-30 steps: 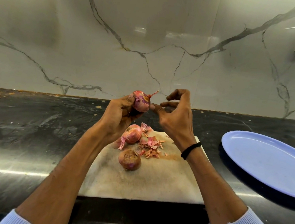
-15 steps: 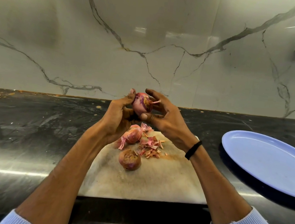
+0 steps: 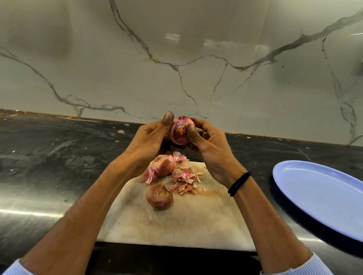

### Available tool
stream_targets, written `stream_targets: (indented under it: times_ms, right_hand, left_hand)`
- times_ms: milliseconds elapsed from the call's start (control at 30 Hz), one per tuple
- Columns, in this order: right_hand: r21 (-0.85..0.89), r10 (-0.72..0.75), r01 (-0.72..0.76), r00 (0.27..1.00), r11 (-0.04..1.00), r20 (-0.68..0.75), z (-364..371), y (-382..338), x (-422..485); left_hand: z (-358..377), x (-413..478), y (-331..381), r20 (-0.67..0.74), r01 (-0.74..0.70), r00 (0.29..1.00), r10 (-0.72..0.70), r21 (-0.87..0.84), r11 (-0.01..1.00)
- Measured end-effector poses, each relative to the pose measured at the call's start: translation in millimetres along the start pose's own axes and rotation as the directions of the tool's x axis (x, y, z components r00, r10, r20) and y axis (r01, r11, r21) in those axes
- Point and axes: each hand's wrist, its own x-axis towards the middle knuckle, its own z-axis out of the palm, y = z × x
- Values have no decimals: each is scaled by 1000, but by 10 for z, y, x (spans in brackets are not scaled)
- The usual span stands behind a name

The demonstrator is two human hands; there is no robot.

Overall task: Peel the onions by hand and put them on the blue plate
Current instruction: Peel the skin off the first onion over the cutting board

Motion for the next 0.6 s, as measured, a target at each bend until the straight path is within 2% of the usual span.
stream_targets:
  times_ms: [100,267,600]
  right_hand:
    - [30,1,0,999,1000,-39,-18,10,10]
    - [-40,-43,41,997,998,-64,-13,27,9]
    - [-184,-121,110,992,977,-46,-3,34,0]
  left_hand:
    - [11,3,-22,-20,-58,998,58,7,998]
    - [-42,33,-49,-4,-192,981,194,87,977]
    - [-82,78,-125,-20,-262,958,288,356,897]
